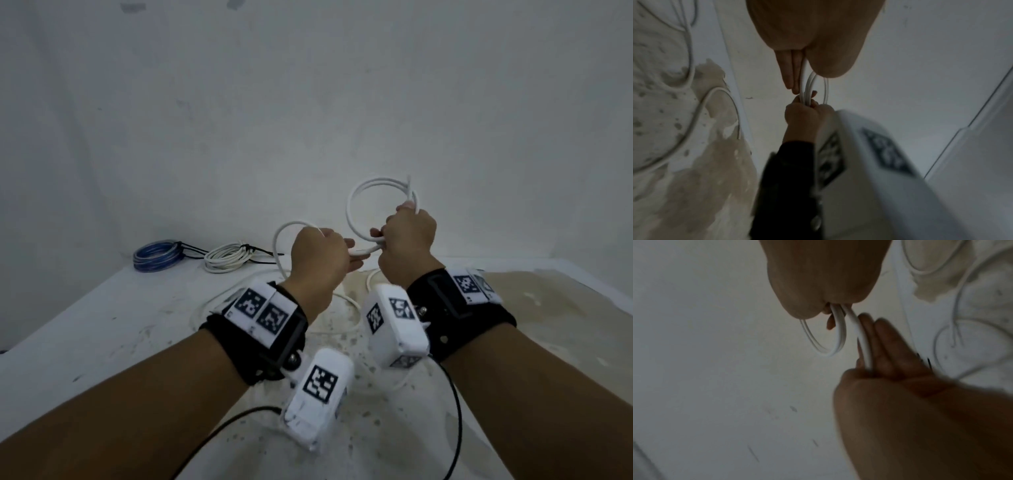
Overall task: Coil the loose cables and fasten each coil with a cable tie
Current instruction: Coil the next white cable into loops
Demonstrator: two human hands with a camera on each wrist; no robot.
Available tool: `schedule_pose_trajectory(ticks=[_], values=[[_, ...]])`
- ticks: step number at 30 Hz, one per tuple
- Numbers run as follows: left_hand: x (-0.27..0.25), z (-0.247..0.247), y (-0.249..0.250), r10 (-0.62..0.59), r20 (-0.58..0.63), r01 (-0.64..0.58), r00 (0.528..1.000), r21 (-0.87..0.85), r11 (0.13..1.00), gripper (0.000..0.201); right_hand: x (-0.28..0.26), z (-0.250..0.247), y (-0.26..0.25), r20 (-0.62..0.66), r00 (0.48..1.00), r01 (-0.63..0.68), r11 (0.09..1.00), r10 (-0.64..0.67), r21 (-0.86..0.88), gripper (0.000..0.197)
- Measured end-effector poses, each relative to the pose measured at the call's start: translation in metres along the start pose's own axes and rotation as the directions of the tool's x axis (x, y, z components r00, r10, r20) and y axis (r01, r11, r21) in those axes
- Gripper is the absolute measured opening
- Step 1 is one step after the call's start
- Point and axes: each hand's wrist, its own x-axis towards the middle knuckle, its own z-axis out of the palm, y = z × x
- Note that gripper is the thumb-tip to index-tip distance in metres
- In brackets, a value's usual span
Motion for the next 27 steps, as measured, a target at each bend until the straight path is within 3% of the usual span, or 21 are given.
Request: schedule_pose_trajectory(ticks=[2,4,6,7,8,11,14,17,21,24,27], values=[[-0.002,0.0,-0.005,0.039,0.014,-0.04,0.999,0.072,0.997,0.033,0.001,0.001,0.002,-0.021,0.999,-0.041,0.999,0.042,0.03,0.028],[0.005,-0.004,-0.004,0.04,0.011,-0.04,0.999,0.076,0.996,0.047,-0.002,0.002,0.009,0.011,0.996,0.085,0.993,-0.085,-0.08,0.028],[0.017,-0.009,0.002,-0.002,-0.022,0.004,1.0,0.086,0.996,0.03,-0.01,0.002,0.016,0.096,0.98,0.187,0.97,-0.174,-0.157,0.027],[0.019,-0.011,0.007,-0.025,-0.024,0.028,0.999,0.114,0.993,0.012,-0.013,0.002,0.02,0.146,0.973,0.201,0.964,-0.176,-0.174,0.027],[0.021,-0.013,0.012,-0.037,-0.025,0.039,0.999,0.13,0.991,0.009,-0.015,0.002,0.023,0.198,0.965,0.206,0.962,-0.17,-0.18,0.027],[0.032,-0.016,0.012,-0.028,-0.086,0.032,0.996,0.046,0.998,0.022,-0.021,0.004,0.027,0.316,0.937,0.22,0.956,-0.152,-0.192,0.028],[0.039,-0.021,0.009,0.121,-0.119,-0.108,0.986,0.109,0.988,0.024,-0.023,0.003,0.028,0.371,0.927,0.127,0.979,-0.059,-0.161,0.028],[0.042,-0.029,0.01,0.234,-0.036,-0.223,0.972,0.187,0.957,0.013,-0.022,-0.001,0.027,0.411,0.912,0.07,0.987,-0.005,-0.144,0.028],[0.046,-0.035,0.03,0.213,0.122,-0.241,0.969,0.296,0.924,0.024,-0.022,-0.007,0.028,0.491,0.871,0.111,0.984,-0.028,-0.142,0.029],[0.055,-0.039,0.039,0.161,0.148,-0.204,0.976,0.346,0.916,0.024,-0.023,-0.007,0.027,0.519,0.85,0.201,0.964,-0.084,-0.173,0.028],[0.059,-0.041,0.038,0.171,0.204,-0.241,0.964,0.402,0.883,0.027,-0.024,-0.006,0.029,0.516,0.849,0.239,0.954,-0.115,-0.18,0.027]])
